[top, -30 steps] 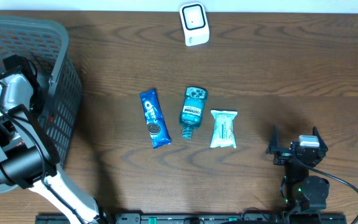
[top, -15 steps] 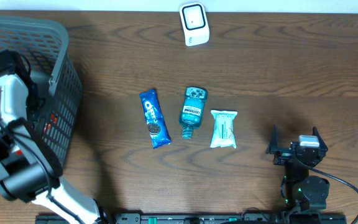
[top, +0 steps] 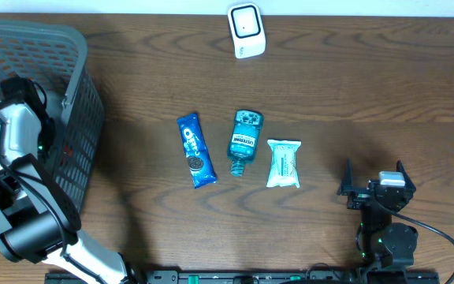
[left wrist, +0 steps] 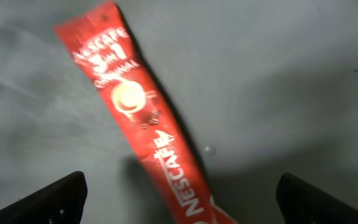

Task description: Scan the item barcode

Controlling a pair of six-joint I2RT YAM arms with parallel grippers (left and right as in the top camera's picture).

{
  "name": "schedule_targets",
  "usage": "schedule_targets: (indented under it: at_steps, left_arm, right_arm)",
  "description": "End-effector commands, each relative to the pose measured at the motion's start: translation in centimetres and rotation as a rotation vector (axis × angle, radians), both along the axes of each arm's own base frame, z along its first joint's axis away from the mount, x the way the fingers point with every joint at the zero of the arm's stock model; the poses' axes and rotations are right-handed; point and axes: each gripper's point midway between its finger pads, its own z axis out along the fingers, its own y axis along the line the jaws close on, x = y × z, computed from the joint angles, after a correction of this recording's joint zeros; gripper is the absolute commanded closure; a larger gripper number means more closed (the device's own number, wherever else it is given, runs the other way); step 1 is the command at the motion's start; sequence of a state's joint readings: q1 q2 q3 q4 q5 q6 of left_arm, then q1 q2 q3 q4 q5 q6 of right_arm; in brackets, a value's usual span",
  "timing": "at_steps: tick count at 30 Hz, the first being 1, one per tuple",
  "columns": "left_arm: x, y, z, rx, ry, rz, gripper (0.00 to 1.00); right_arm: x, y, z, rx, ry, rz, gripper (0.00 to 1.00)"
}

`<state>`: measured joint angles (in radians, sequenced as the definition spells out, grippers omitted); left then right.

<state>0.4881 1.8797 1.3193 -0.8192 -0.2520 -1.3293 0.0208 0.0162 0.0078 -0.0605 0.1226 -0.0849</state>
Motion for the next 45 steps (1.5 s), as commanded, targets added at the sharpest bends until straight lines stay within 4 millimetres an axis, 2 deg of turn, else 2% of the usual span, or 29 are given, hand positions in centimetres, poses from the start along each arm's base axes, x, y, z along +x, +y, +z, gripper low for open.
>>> schedule_targets:
  at_steps: [1, 8, 18, 20, 22, 27, 33, 37, 42, 43, 45]
  left_arm:
    - [0.1, -0.6, -1.7, -0.037, -0.027, 0.021, 0.02]
    - [-0.4, -0.8, -2.8, -0.042, -0.034, 0.044, 0.02]
    - [-3.3, -0.5, -6.0, -0.102, 0.037, 0.115, 0.01]
    - [-3.7, -0.7, -6.9, -0.134, 0.052, 0.125, 0.07]
    - [-4.0, -1.0, -7.9, -0.172, 0.063, 0.131, 0.10]
    - [-4.3, -1.9, -9.7, -0.248, 0.105, 0.039, 0.14]
    - [-4.8, -2.3, -10.1, -0.284, 0.155, -0.102, 0.14]
    - [-5.8, -3.2, -9.9, -0.332, 0.193, -0.113, 0.14]
    - [-5.1, -5.9, -9.9, -0.473, 0.125, -0.094, 0.13]
    - [-4.4, -6.7, -9.8, -0.522, 0.082, -0.077, 0.04]
    - [-3.5, -7.6, -9.7, -0.573, 0.028, -0.057, 0.00]
  right_arm:
    - [0.0, -0.1, 0.0, -0.006, -0.002, -0.002, 0.01]
    - [0.0, -0.1, 0.0, -0.006, -0.002, -0.002, 0.01]
    - [0.0, -0.1, 0.0, -0.006, -0.002, -0.002, 0.01]
    - [0.0, -0.1, 0.0, -0.006, -0.002, -0.002, 0.01]
    - [0.0, -0.1, 0.0, -0.006, -0.002, -0.002, 0.01]
    - [0.0, -0.1, 0.0, -0.006, -0.002, -0.002, 0.01]
    - [0.0, -0.1, 0.0, -0.006, -0.002, -0.002, 0.01]
    - [0.0, -0.1, 0.0, -0.006, -0.002, -0.002, 0.01]
    - [0.0, -0.1, 0.0, -0.006, -0.002, -0.002, 0.01]
    - [0.0, -0.1, 0.0, -0.006, -0.002, -0.002, 0.01]
    - [0.0, -0.1, 0.0, -0.006, -0.002, -0.002, 0.01]
